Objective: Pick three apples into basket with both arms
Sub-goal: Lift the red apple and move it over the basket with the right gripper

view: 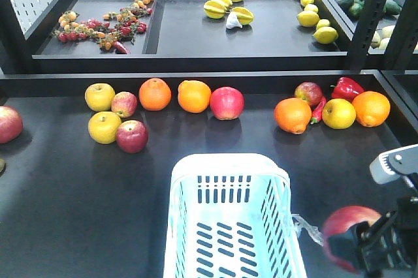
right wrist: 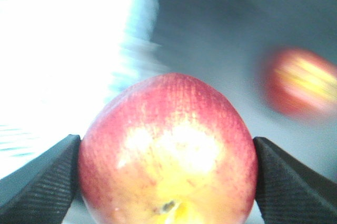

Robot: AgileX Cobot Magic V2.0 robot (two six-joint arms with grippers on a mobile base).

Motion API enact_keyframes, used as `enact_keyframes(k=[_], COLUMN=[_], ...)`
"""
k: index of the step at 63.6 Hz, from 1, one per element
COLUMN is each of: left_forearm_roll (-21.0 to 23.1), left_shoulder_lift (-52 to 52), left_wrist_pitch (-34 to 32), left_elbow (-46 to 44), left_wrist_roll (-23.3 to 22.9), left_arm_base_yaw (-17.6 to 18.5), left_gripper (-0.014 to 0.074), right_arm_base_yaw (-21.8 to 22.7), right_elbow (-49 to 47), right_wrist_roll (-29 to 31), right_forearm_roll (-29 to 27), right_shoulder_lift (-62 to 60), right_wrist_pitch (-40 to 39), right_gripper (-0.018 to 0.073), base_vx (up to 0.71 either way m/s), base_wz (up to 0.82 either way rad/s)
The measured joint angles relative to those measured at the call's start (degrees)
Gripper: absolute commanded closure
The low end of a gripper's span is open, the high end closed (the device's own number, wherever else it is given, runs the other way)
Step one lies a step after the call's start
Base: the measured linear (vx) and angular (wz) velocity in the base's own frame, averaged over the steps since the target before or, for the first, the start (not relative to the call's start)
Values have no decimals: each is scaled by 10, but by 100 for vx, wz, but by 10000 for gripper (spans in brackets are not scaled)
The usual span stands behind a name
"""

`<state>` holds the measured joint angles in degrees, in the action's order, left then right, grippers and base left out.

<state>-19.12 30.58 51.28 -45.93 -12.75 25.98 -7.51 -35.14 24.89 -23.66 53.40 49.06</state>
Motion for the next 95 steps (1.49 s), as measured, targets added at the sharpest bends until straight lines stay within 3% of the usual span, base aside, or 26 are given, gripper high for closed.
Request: enact_keyframes(k=[6, 17, 39, 46, 64, 75, 95], left_forearm_roll=[0, 0, 0, 0, 0, 0, 0], left_shoulder_lift=[0, 0, 0, 0, 0, 0, 0], left_wrist_pitch=[0, 0, 0, 0, 0, 0, 0], left_elbow=[0, 0, 0, 0, 0, 0, 0], left_wrist_roll=[0, 0, 0, 0, 0, 0, 0], left_arm_base_yaw=[0, 0, 0, 0, 0, 0, 0], left_gripper=[11, 11, 11, 11, 11, 11, 11], right_arm_base_yaw=[0, 0, 0, -9, -113, -120, -120], right_elbow=[2, 4, 5, 5, 5, 5, 5], right_wrist_roll=[92, 193, 320, 342, 370, 373, 374], right_forearm_roll=[-74, -167, -291, -303, -300, -301, -308], right_shoulder_lift=[-5, 4, 98, 126, 178, 180, 180], right_wrist_pitch=[10, 12, 8, 3, -99, -130, -131], right_gripper=[296, 296, 244, 212, 24, -85, -85], base_vx=[0, 0, 0, 0, 0, 0, 0], base_wz=[0, 0, 0, 0, 0, 0, 0])
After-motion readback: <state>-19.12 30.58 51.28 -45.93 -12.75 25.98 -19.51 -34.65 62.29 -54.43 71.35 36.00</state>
